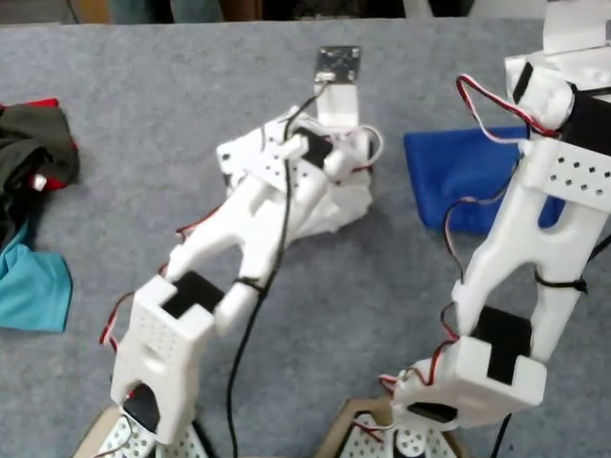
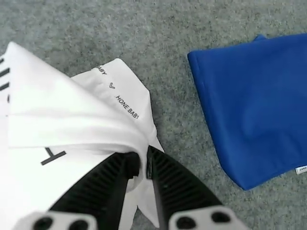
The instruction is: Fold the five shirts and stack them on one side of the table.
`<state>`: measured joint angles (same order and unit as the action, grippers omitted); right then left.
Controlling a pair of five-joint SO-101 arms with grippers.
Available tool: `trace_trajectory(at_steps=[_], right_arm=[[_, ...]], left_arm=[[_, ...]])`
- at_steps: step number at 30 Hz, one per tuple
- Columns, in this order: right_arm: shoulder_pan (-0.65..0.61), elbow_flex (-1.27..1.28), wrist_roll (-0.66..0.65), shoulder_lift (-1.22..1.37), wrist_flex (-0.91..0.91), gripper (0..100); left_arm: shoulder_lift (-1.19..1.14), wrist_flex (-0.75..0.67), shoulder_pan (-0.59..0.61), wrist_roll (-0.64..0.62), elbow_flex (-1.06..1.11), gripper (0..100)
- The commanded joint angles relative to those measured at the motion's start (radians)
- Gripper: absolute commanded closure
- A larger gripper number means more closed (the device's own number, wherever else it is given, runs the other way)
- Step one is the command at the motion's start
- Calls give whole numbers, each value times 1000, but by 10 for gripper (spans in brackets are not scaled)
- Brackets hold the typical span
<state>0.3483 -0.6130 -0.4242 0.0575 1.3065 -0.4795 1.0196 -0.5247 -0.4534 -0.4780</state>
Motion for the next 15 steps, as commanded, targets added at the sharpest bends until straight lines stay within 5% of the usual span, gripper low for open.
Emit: trace_trajectory(at_steps=[1, 7, 15], right_arm=[[9, -2, 2, -45, -18, 984], [11, -1, 2, -41, -15, 984], [-64, 44, 2, -36, -17, 984]], left_arm=[[8, -6, 16, -5, -58, 941], [18, 3, 59, -32, -101, 783], [9, 295, 286, -29, -325, 928]])
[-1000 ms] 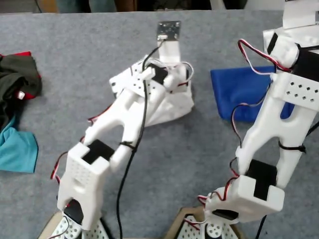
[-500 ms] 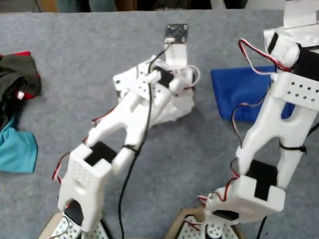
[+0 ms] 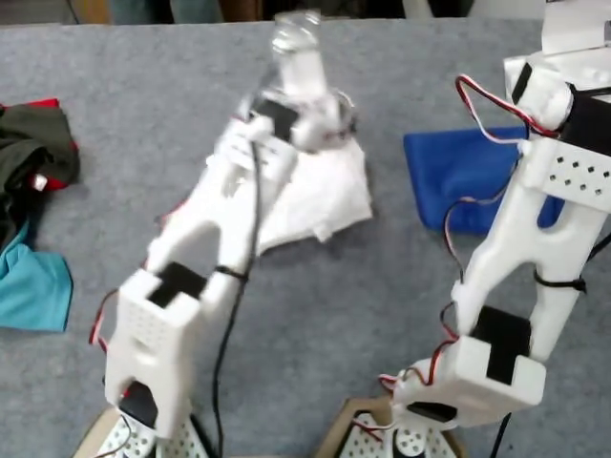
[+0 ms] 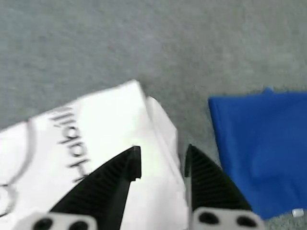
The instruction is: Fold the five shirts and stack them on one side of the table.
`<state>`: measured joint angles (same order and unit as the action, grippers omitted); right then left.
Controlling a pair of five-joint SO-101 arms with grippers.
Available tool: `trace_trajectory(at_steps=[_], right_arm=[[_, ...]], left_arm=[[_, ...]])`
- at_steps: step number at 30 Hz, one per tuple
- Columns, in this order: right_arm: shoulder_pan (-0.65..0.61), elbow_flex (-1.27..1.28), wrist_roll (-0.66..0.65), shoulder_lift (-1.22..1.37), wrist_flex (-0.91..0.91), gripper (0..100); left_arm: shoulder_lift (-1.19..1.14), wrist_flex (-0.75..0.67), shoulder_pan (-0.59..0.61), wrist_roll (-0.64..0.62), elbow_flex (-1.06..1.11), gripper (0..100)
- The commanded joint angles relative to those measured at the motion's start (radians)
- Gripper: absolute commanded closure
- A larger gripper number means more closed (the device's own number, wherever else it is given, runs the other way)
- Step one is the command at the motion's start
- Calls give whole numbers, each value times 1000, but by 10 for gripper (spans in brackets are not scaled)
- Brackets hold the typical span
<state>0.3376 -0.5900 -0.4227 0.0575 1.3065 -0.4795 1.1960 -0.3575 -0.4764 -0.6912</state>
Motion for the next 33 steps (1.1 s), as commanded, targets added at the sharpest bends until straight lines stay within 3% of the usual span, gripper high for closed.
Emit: trace_trajectory(at_steps=[1, 5, 12, 16, 23, 28, 33], right_arm=[[-94, 39, 0, -36, -20, 984], [-245, 154, 9, -35, -46, 984], [-474, 501, 34, 47, -98, 984], [-470, 616, 107, 185, -224, 984], [-388, 567, 143, 374, -298, 984], [-400, 453, 143, 328, -190, 984], [-405, 348, 141, 242, -44, 984]], left_arm=[[8, 160, 163, -6, -119, 966], [-41, 172, 309, -3, -5, 973], [-242, -132, 418, 120, 179, 971], [-295, -120, 421, 126, 101, 971], [-376, -112, 418, 127, 1, 971], [-390, -109, 424, 127, -33, 971], [-390, -11, 440, 183, -91, 971]])
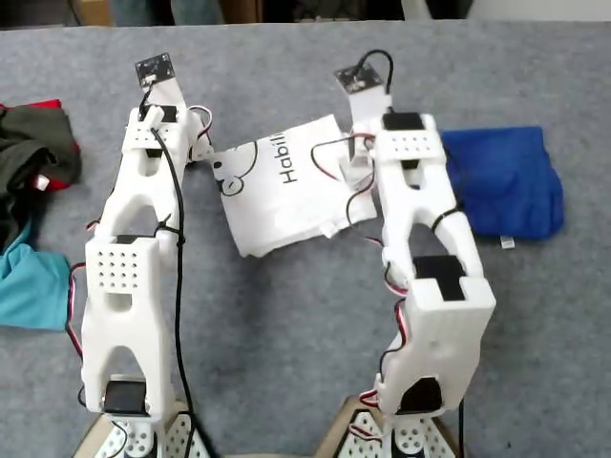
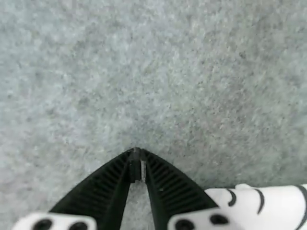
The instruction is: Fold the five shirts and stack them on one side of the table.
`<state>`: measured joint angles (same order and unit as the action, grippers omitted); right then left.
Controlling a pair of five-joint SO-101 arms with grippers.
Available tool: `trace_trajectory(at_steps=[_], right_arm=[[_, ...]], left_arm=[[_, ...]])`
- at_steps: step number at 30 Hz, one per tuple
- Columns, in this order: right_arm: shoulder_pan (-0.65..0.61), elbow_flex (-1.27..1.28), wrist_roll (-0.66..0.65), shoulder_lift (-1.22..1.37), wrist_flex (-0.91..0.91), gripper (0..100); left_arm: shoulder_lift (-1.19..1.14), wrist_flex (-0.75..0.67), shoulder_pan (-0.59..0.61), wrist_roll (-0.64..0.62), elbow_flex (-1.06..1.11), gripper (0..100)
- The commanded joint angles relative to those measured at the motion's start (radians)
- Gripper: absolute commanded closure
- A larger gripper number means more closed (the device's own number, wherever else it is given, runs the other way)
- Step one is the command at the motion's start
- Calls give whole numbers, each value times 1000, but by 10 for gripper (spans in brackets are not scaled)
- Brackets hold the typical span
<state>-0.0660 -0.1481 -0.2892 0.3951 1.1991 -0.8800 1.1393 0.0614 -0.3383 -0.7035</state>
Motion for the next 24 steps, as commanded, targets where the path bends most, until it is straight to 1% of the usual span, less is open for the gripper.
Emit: trace_trajectory(at_steps=[1, 3, 5, 8, 11, 13, 15, 17, 19, 24], right_arm=[[-3, -119, 8, -113, 71, 984], [-21, -168, 8, -127, 52, 984], [-46, -189, 8, -105, -34, 984], [-71, -183, 9, -2, -273, 984], [-66, -193, 9, 165, -517, 984], [-48, -216, 9, 277, -620, 984], [-26, -265, 9, 384, -671, 984], [-8, -344, 9, 476, -671, 984], [3, -446, 9, 538, -615, 984], [2, -710, 9, 570, -350, 984]], left_arm=[[9, 61, 25, 58, -101, 971], [2, 80, 45, 68, -131, 971], [2, 83, 70, 71, -134, 971], [0, 80, 105, 66, -136, 971], [0, 84, 110, 69, -134, 971], [0, 84, 108, 69, -134, 971], [0, 84, 108, 71, -134, 971], [0, 84, 108, 71, -134, 971], [0, 83, 108, 71, -134, 971], [0, 83, 108, 71, -134, 971]])
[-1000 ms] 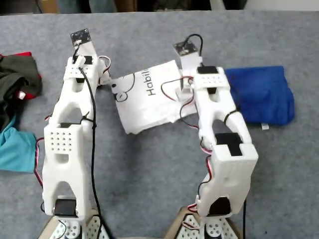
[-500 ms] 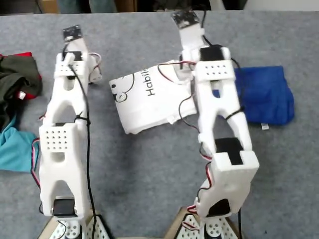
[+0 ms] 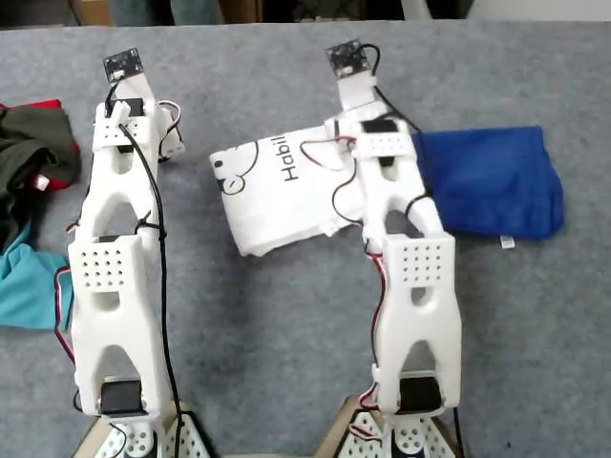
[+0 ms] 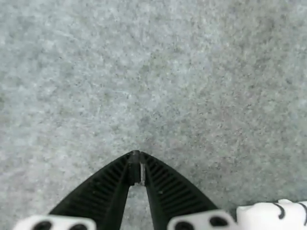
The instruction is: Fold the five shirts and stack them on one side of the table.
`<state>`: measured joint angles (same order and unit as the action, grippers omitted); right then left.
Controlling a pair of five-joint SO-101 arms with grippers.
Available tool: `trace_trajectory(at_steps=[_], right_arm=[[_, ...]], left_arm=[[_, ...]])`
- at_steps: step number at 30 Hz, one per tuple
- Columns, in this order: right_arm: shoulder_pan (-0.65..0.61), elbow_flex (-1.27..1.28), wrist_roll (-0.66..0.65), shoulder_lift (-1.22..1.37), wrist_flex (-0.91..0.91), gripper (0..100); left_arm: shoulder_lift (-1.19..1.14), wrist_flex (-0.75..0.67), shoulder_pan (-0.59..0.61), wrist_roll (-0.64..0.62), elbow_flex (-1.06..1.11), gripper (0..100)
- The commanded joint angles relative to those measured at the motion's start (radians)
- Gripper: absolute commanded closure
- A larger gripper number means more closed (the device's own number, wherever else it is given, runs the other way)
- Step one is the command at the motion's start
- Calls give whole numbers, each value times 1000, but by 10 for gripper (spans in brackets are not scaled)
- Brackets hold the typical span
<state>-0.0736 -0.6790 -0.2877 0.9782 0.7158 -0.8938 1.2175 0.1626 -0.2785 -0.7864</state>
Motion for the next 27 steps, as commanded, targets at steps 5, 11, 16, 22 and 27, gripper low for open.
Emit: trace_trajectory(at_steps=[5, 11, 16, 22, 27], right_arm=[[15, -484, 8, -10, 416, 984], [-3, -865, 8, -13, 819, 984], [-14, -966, 25, -39, 1054, 983], [17, -575, 190, -302, 1056, 983], [-25, -59, 293, -639, 1045, 982]], left_arm=[[14, 6, 7, 11, -51, 971], [14, 6, 5, 11, -53, 971], [14, 8, 4, 11, -53, 971], [21, 11, 5, 20, -53, 971], [25, 124, 5, 101, -182, 971]])
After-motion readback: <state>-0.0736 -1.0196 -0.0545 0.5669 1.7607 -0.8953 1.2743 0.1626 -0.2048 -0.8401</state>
